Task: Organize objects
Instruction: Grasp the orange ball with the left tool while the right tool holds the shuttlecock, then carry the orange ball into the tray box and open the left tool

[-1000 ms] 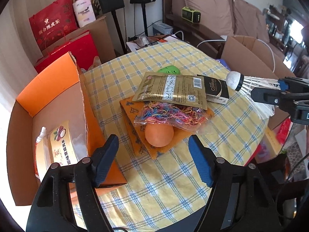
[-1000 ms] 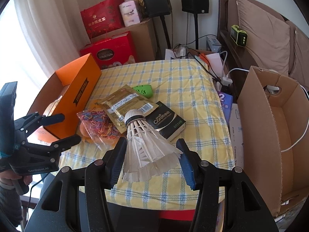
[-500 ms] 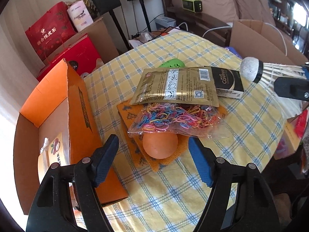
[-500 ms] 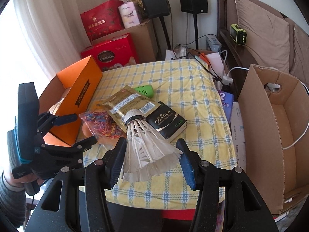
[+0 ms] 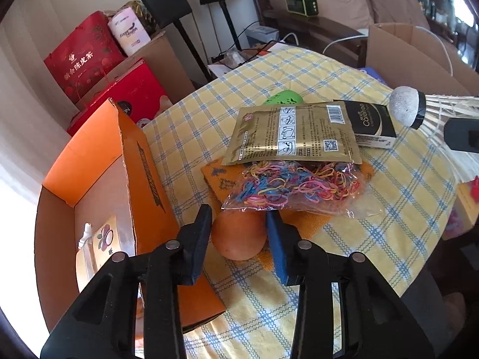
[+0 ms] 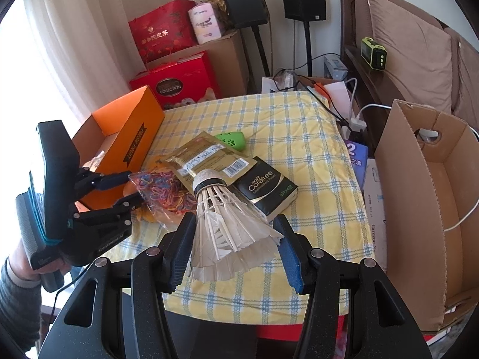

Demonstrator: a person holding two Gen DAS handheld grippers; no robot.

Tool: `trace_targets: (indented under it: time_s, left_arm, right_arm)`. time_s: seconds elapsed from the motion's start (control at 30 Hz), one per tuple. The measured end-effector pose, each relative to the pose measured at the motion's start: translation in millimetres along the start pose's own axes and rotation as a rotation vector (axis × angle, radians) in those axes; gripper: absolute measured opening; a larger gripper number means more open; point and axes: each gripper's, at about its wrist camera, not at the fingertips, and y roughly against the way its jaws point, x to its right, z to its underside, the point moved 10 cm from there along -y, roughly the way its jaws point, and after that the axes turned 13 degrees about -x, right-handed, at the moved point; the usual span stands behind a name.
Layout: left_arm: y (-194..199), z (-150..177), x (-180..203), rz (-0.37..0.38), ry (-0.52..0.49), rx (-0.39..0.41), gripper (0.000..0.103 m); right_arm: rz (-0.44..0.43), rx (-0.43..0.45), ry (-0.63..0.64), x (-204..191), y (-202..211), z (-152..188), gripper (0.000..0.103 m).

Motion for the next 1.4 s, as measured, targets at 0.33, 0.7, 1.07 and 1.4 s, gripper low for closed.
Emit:
trace_targets:
  time_s: [0.33, 0.7, 1.07, 1.4]
  left_arm:
    - [25.4, -3.1, -16.4, 0.152, 0.076, 0.062, 0.034]
    - [70.2, -11.2, -45.0, 0.322, 0.171, 0.132, 0.034]
    - [88.2, 2.4, -92.1, 0.276, 0.245, 0.164, 0.034]
    - [86.4, 38.2, -161.5, 0.222, 0.359, 0.158, 0.034]
  right_arm:
    - [-0.007, 0.005, 0.016, -5.2, 1.0, -2.2, 0.054]
    - [-0.021, 0.018, 0.027, -10.8, 5.7, -5.6, 0.054]
    - [-0.043, 0.046, 0.091, -45.4, 14.2, -26.6, 0.054]
    - [-0.076, 0.054, 0.242, -128.4, 7.6, -53.3, 0.054]
